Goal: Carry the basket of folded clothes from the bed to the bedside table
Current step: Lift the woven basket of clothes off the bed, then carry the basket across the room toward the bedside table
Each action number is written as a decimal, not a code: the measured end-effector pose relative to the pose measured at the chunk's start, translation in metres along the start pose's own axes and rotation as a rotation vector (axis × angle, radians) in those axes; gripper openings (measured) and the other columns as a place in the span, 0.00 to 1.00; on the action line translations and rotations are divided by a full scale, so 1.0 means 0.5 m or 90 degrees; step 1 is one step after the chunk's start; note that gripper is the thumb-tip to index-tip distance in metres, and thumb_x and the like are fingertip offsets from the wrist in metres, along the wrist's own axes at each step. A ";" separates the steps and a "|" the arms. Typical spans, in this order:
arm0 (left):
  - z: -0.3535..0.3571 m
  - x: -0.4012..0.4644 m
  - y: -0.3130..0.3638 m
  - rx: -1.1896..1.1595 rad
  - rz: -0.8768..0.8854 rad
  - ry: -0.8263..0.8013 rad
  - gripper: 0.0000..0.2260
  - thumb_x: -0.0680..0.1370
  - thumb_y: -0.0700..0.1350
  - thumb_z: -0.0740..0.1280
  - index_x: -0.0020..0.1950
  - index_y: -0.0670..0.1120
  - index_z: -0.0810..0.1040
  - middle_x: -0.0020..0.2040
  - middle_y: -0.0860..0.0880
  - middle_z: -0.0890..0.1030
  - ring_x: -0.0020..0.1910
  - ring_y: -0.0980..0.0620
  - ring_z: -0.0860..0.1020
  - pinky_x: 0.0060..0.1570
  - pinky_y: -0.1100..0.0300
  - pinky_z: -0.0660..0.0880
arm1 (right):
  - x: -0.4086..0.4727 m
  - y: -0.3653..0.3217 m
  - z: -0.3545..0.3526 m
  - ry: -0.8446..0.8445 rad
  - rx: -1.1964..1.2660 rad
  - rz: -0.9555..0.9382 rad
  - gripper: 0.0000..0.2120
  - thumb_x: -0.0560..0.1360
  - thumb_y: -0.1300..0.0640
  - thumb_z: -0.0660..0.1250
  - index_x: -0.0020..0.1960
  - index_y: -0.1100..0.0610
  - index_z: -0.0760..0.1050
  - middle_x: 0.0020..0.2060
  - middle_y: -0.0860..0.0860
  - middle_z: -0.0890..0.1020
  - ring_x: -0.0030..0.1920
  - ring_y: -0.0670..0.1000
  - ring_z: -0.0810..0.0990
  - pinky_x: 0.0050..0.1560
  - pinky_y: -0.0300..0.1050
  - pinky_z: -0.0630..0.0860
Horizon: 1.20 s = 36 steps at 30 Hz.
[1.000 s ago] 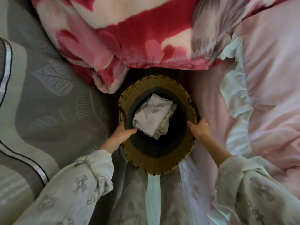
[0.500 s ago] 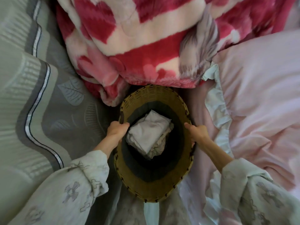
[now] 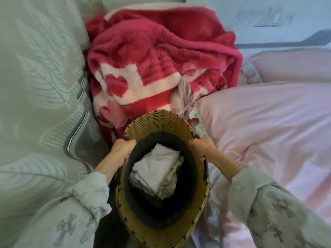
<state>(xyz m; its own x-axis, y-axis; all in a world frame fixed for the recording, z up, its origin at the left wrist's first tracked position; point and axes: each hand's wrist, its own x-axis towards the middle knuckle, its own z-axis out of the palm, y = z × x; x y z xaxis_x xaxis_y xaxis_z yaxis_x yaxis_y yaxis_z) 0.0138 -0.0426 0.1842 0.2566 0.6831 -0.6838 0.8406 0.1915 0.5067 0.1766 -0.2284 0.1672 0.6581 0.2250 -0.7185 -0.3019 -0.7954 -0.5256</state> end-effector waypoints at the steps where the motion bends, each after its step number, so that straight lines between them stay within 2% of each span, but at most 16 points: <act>1: -0.008 -0.022 0.012 -0.007 0.029 -0.006 0.11 0.75 0.44 0.62 0.34 0.43 0.67 0.23 0.48 0.63 0.19 0.50 0.61 0.21 0.62 0.62 | -0.023 0.000 -0.014 0.014 0.017 -0.006 0.11 0.74 0.57 0.64 0.35 0.59 0.67 0.25 0.54 0.66 0.21 0.51 0.64 0.18 0.35 0.62; 5: -0.035 -0.102 0.050 0.004 0.141 -0.039 0.08 0.74 0.43 0.61 0.38 0.41 0.68 0.26 0.47 0.63 0.22 0.49 0.60 0.23 0.60 0.59 | -0.142 0.020 -0.063 0.048 0.099 -0.022 0.15 0.74 0.60 0.61 0.31 0.56 0.61 0.24 0.53 0.61 0.19 0.49 0.60 0.20 0.34 0.57; 9: -0.055 -0.187 0.086 0.023 0.255 -0.093 0.06 0.73 0.43 0.61 0.37 0.44 0.69 0.25 0.49 0.61 0.20 0.52 0.58 0.18 0.68 0.55 | -0.275 0.062 -0.117 0.095 0.171 -0.015 0.12 0.75 0.61 0.62 0.34 0.57 0.63 0.24 0.52 0.62 0.21 0.49 0.59 0.21 0.35 0.57; 13: -0.081 -0.300 0.166 0.034 0.392 -0.139 0.08 0.74 0.54 0.63 0.38 0.54 0.76 0.21 0.52 0.63 0.18 0.54 0.58 0.19 0.68 0.53 | -0.407 0.088 -0.180 0.138 0.295 -0.069 0.14 0.76 0.62 0.61 0.34 0.57 0.62 0.25 0.51 0.60 0.19 0.47 0.58 0.16 0.33 0.56; 14: -0.084 -0.330 0.186 0.031 0.417 -0.136 0.09 0.74 0.55 0.63 0.38 0.53 0.77 0.20 0.53 0.63 0.17 0.55 0.59 0.20 0.67 0.54 | -0.441 0.088 -0.196 0.160 0.318 -0.088 0.14 0.76 0.63 0.61 0.33 0.56 0.62 0.25 0.51 0.61 0.17 0.46 0.58 0.16 0.32 0.55; 16: -0.085 -0.399 0.226 0.022 0.465 -0.118 0.12 0.74 0.48 0.63 0.32 0.47 0.71 0.18 0.52 0.63 0.14 0.56 0.58 0.18 0.69 0.54 | -0.520 0.092 -0.237 0.214 0.360 -0.117 0.15 0.75 0.63 0.60 0.31 0.56 0.63 0.24 0.51 0.62 0.15 0.45 0.58 0.18 0.32 0.54; 19: -0.079 -0.532 0.267 -0.014 0.536 -0.148 0.13 0.73 0.42 0.61 0.28 0.46 0.66 0.15 0.53 0.62 0.10 0.58 0.56 0.15 0.73 0.53 | -0.652 0.109 -0.311 0.301 0.397 -0.152 0.15 0.75 0.62 0.61 0.31 0.57 0.64 0.23 0.51 0.62 0.15 0.44 0.58 0.17 0.32 0.55; 22: -0.072 -0.644 0.285 -0.026 0.600 -0.177 0.14 0.73 0.42 0.61 0.27 0.46 0.65 0.18 0.52 0.62 0.12 0.57 0.57 0.15 0.72 0.53 | -0.758 0.135 -0.369 0.379 0.411 -0.169 0.14 0.75 0.62 0.62 0.31 0.58 0.66 0.23 0.51 0.63 0.18 0.45 0.59 0.17 0.31 0.56; 26: -0.034 -0.811 0.285 -0.035 0.677 -0.258 0.12 0.75 0.43 0.60 0.31 0.46 0.66 0.25 0.50 0.63 0.16 0.56 0.58 0.15 0.72 0.53 | -0.908 0.229 -0.428 0.493 0.443 -0.166 0.14 0.77 0.62 0.61 0.33 0.58 0.66 0.26 0.52 0.64 0.23 0.47 0.60 0.15 0.32 0.57; 29: 0.009 -0.930 0.266 -0.033 0.721 -0.301 0.11 0.74 0.44 0.60 0.32 0.46 0.66 0.26 0.49 0.64 0.20 0.54 0.59 0.15 0.72 0.54 | -1.017 0.316 -0.455 0.580 0.478 -0.160 0.13 0.77 0.61 0.61 0.34 0.58 0.67 0.26 0.52 0.64 0.23 0.47 0.60 0.16 0.33 0.58; 34: 0.092 -1.089 0.220 -0.032 0.776 -0.402 0.12 0.73 0.43 0.60 0.30 0.45 0.67 0.24 0.49 0.64 0.13 0.57 0.59 0.15 0.71 0.55 | -1.171 0.459 -0.495 0.732 0.515 -0.151 0.13 0.75 0.61 0.63 0.32 0.59 0.68 0.25 0.52 0.65 0.23 0.48 0.61 0.19 0.37 0.59; 36: 0.149 -1.151 0.186 -0.011 0.780 -0.461 0.08 0.73 0.43 0.60 0.33 0.48 0.70 0.25 0.49 0.64 0.13 0.58 0.59 0.16 0.72 0.55 | -1.234 0.530 -0.503 0.794 0.531 -0.135 0.13 0.74 0.60 0.64 0.31 0.58 0.67 0.25 0.52 0.65 0.23 0.48 0.61 0.22 0.39 0.60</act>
<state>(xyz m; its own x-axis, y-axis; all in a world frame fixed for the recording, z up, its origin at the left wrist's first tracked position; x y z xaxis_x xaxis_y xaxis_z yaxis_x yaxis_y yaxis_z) -0.0203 -0.4701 0.5855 0.9937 -0.0834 0.0747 -0.0925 -0.2357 0.9674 -0.1361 -0.7198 0.5859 0.7546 -0.6561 0.0104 -0.1405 -0.1771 -0.9741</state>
